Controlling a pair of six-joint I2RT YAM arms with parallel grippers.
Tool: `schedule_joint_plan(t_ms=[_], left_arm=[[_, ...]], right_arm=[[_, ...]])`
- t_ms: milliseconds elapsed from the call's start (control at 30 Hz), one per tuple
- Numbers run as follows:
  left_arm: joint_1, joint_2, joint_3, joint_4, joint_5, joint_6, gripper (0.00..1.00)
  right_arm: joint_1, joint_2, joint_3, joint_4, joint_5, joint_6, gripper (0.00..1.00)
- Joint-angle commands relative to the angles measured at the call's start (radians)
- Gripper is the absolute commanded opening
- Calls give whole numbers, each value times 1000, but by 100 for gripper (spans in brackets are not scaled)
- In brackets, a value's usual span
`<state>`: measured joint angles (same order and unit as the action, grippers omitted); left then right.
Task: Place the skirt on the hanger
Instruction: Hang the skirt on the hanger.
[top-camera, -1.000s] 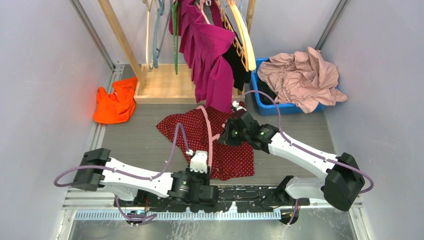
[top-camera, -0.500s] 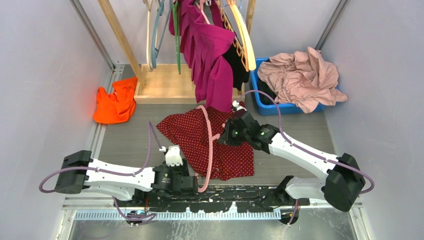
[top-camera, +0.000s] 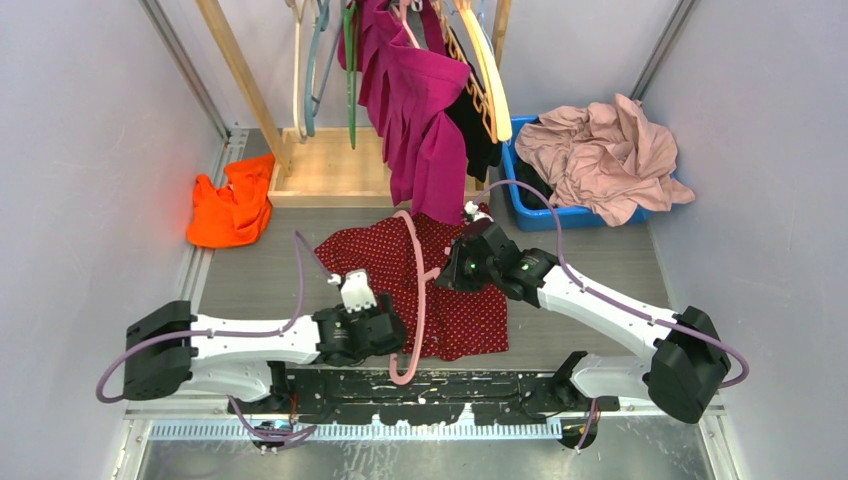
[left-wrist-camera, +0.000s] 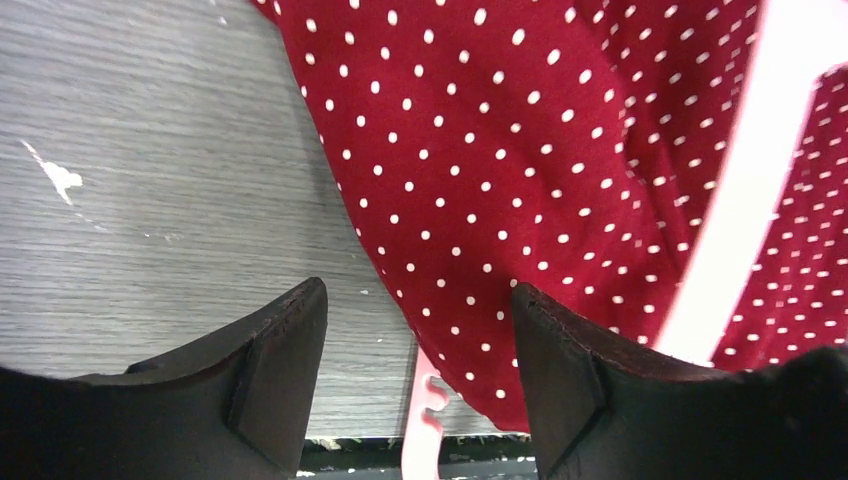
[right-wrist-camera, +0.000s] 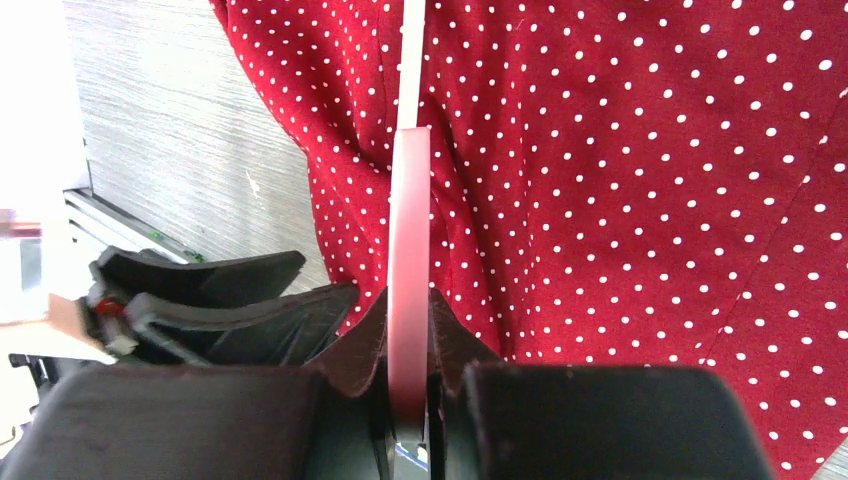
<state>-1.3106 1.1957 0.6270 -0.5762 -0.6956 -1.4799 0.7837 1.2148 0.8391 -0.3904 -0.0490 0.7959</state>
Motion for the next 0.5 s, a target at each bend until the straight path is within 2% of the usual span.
schedule_joint_plan(t_ms=[0, 133, 233, 467], left_arm=[[18, 56, -29, 118, 81, 37, 67], [42, 82, -38, 143, 106, 46, 62], [76, 117, -38, 161, 122, 70, 55], [142, 103, -7, 134, 134, 169, 18]], right_arm=[[-1, -41, 23, 6, 26, -12, 1], [-1, -43, 19, 13, 20, -9, 1], [-2, -45, 16, 19, 13, -5, 1], [-2, -65, 9, 9, 15, -7, 1]])
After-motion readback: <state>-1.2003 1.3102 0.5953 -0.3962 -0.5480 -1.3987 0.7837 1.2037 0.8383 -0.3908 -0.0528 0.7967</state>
